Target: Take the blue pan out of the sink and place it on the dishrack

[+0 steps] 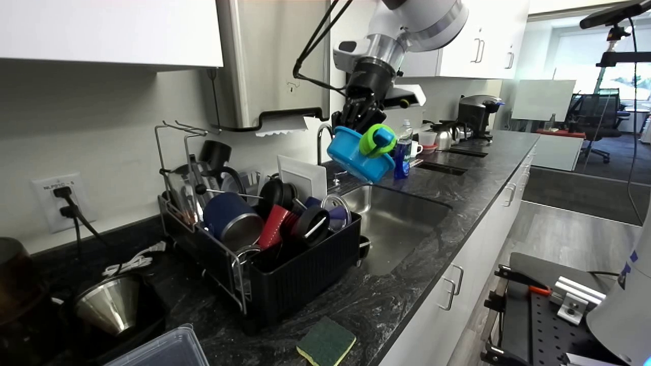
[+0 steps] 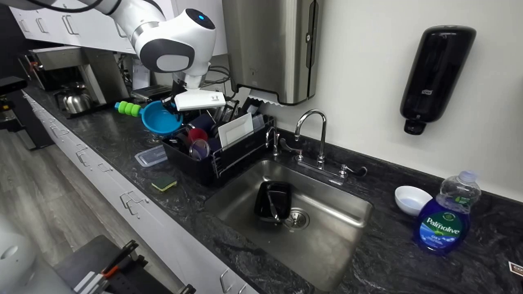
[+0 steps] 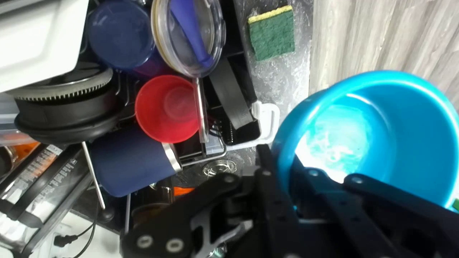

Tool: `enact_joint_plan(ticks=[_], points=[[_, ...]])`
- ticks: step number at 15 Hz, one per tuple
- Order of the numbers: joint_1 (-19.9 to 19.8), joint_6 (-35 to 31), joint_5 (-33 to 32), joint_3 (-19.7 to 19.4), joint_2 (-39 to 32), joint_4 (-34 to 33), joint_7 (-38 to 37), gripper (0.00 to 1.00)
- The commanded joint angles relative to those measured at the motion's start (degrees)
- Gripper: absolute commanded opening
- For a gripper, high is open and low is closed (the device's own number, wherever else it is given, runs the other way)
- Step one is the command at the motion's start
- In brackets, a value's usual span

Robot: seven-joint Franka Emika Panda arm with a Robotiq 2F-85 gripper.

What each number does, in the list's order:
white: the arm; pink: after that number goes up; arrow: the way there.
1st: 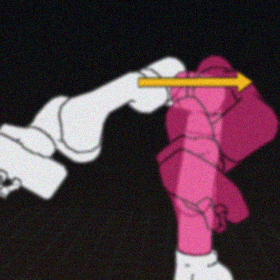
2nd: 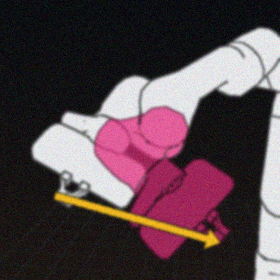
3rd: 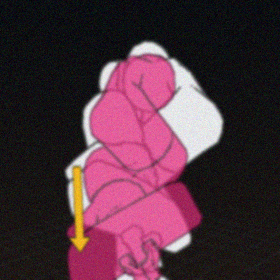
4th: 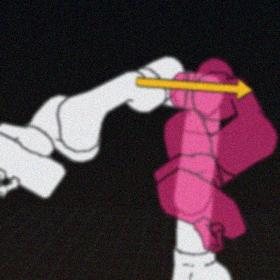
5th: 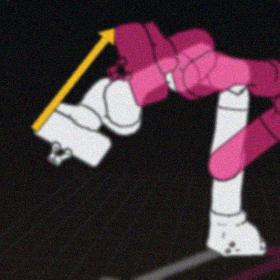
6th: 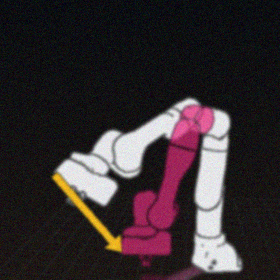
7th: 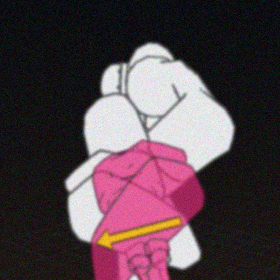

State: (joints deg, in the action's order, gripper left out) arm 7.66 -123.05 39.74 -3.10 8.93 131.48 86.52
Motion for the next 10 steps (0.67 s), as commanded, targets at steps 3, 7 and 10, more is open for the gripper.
enact_joint_plan(ticks=[3,7,10], points=[[-0.3,-8.8,6.5,2.4,-2.0,-1.0,6.8,0.03],[0.0,-14.7,10.1,4.1,-2.6,0.3,13.0,0.03],[-0.1,-17.0,12.6,4.6,-3.7,0.1,16.8,0.03]])
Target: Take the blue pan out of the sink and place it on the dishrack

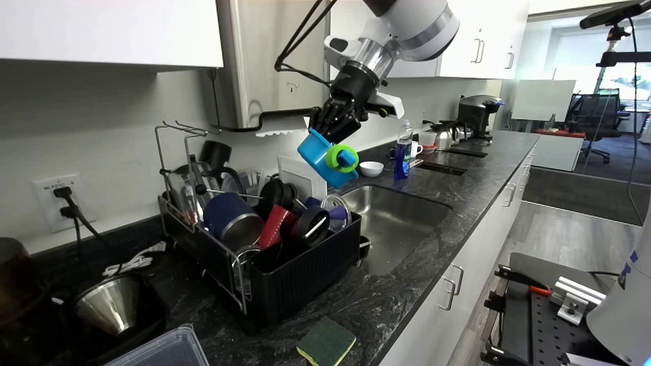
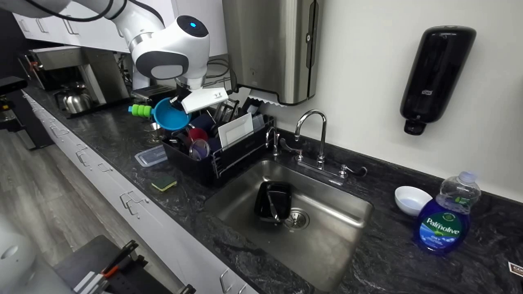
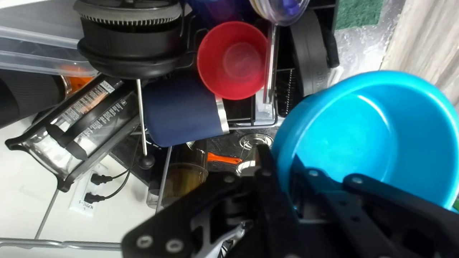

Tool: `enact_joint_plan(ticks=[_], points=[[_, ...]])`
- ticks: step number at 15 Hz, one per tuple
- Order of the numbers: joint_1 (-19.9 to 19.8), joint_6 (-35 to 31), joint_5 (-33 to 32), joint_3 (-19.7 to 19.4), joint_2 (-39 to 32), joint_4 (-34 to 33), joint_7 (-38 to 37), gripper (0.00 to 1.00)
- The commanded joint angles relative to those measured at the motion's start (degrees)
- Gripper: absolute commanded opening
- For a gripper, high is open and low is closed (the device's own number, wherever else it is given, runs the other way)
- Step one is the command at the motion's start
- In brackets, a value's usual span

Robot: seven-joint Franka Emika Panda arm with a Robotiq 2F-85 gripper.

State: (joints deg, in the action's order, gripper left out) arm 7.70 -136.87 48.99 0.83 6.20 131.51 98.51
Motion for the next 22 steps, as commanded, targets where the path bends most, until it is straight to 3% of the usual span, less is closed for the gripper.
enact_joint_plan(ticks=[1,7,17,22], points=[[-0.3,-4.2,4.6,0.8,-1.6,-0.2,5.9,0.03],[-1.0,-10.1,9.9,1.3,-7.3,-3.6,7.9,0.03],[-2.2,-13.8,9.8,2.4,-13.1,-8.6,7.5,0.03],[-0.9,-15.5,9.8,0.5,-16.1,-11.3,6.8,0.03]])
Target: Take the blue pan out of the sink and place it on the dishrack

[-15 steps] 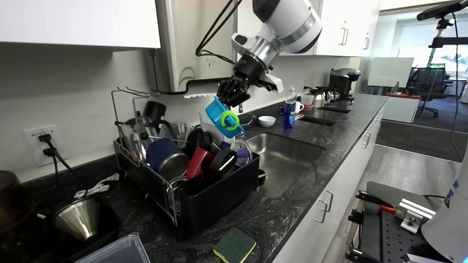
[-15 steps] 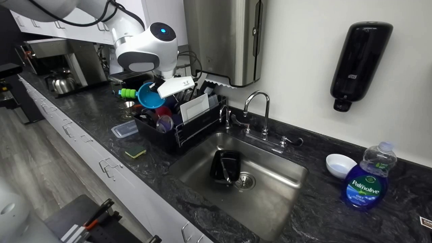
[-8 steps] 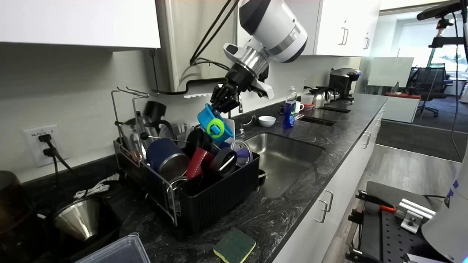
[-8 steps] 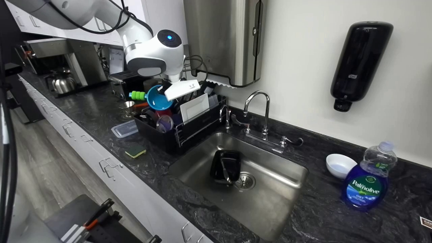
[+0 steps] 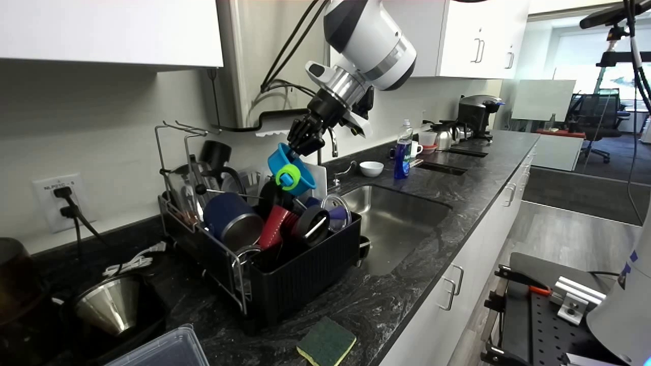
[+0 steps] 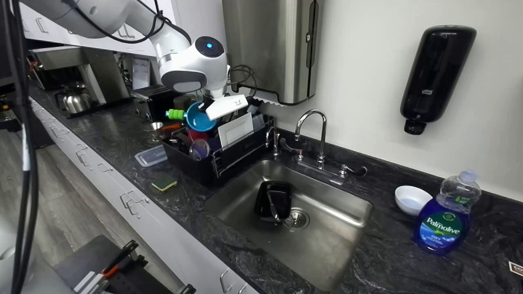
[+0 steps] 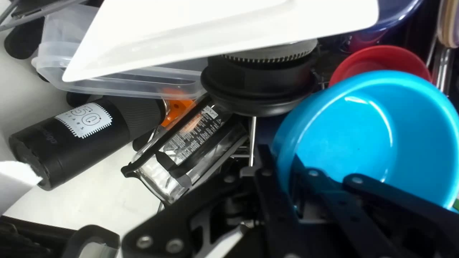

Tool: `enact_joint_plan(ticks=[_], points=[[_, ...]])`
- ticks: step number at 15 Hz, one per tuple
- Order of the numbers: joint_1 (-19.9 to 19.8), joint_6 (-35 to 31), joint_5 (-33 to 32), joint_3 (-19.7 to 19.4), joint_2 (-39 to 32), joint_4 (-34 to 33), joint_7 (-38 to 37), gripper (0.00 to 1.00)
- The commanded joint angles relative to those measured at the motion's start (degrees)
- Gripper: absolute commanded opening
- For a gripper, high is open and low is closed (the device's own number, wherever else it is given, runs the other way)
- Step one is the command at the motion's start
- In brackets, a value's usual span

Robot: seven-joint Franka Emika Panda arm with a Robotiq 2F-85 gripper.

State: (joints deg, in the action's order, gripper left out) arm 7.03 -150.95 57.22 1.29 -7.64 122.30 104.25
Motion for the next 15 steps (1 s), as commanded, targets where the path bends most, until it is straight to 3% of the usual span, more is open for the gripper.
enact_joint_plan(ticks=[1,15], points=[[-0.2,-1.7,1.7,0.0,-2.8,-2.5,1.3,0.03],[-0.5,-2.0,1.2,-0.9,-5.9,-3.6,1.1,0.03]])
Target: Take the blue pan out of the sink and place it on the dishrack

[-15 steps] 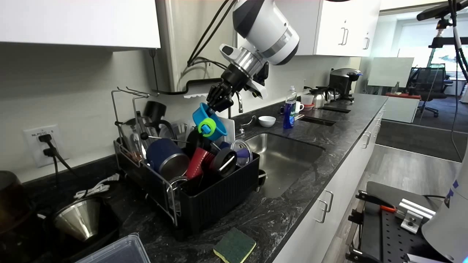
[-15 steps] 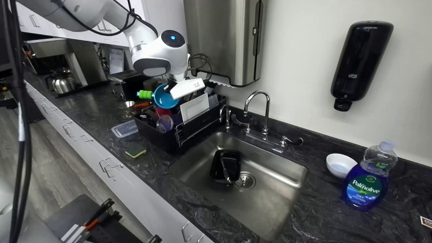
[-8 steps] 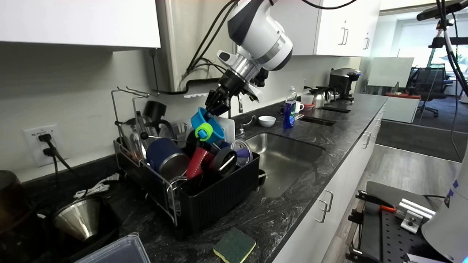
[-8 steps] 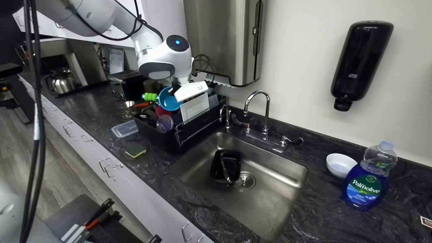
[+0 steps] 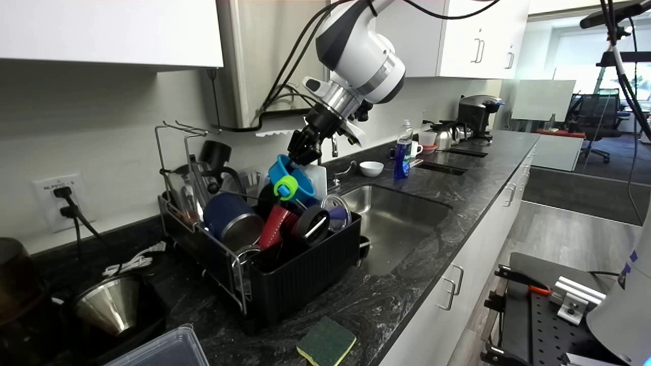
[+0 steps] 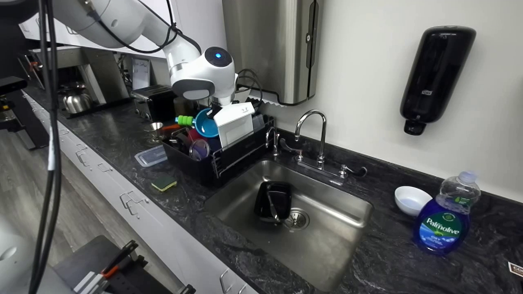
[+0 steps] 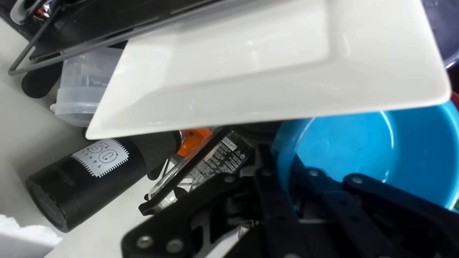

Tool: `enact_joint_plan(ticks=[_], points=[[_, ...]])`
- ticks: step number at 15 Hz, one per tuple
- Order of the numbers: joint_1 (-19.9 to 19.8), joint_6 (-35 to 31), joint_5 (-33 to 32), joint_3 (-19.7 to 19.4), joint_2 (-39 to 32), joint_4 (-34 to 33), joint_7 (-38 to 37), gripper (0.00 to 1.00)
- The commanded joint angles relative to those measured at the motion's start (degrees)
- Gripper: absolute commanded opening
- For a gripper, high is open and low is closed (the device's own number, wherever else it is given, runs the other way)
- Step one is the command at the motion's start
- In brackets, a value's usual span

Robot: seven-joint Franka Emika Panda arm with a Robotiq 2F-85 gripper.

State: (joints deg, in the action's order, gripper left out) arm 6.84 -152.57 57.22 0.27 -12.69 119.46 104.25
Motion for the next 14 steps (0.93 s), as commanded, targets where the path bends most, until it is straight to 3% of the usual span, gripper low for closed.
enact_joint_plan(ticks=[1,6,7,14], points=[[-0.3,-0.3,1.1,0.1,-0.8,-0.8,1.0,0.03],[0.0,0.0,0.0,-0.1,0.0,0.0,0.0,0.03],[0.0,0.0,0.0,-0.1,0.0,0.0,-0.1,0.11],[0.0,0.0,-0.1,-0.1,0.0,0.0,-0.1,0.11]])
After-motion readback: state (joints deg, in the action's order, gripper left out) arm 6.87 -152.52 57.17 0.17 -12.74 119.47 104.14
